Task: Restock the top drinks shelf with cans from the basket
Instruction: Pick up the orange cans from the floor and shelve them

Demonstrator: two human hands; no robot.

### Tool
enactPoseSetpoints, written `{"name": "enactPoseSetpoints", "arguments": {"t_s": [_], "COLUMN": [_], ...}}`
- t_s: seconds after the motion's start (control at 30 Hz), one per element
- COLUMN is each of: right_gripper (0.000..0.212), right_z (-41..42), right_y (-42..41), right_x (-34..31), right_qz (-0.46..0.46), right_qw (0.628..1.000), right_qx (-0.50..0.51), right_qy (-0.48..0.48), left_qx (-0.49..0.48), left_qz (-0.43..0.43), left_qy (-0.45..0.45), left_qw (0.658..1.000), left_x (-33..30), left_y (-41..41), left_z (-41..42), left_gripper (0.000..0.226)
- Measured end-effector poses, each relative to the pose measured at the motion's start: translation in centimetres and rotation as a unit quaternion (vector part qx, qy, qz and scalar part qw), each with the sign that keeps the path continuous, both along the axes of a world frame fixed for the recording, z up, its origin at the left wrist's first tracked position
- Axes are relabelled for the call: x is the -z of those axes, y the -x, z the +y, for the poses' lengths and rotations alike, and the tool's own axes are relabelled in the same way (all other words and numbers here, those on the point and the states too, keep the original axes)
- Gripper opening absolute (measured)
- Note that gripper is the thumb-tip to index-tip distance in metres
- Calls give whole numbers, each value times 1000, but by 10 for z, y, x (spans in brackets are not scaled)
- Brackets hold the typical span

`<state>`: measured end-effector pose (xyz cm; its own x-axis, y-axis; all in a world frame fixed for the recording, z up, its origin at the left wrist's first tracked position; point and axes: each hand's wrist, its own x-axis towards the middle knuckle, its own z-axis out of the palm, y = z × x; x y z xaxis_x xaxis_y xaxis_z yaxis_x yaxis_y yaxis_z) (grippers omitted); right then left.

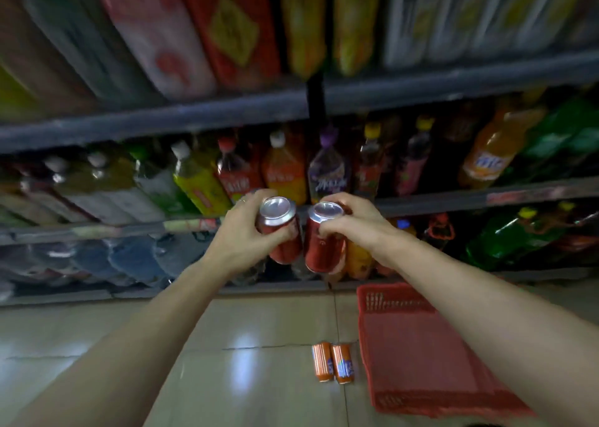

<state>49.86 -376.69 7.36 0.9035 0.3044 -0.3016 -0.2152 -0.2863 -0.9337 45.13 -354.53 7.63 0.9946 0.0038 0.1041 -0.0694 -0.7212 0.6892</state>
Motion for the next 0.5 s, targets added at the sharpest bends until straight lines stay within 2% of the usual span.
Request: {"name": "enactPoseSetpoints", "arguments": {"t_s": [0.13, 0.27, 0.5], "right_gripper": [49, 56, 47], "right_z": [-11, -25, -37], "right_y": [-5, -13, -12], "right_x": [-166, -341, -605], "right_qz": [-56, -124, -228], "right_qw": [997, 988, 954], "right_qx": [18, 15, 27], "right_qy": [-46, -87, -191], "left_qx": [22, 37, 60], "left_qz": [-39, -105, -240], "left_qy": [9, 33, 115], "left_qw": [999, 993, 962], "left_x": [-173, -343, -589], "left_y": [-5, -14, -25], "left_z": [-18, -29, -45], "left_gripper": [59, 53, 35]}}
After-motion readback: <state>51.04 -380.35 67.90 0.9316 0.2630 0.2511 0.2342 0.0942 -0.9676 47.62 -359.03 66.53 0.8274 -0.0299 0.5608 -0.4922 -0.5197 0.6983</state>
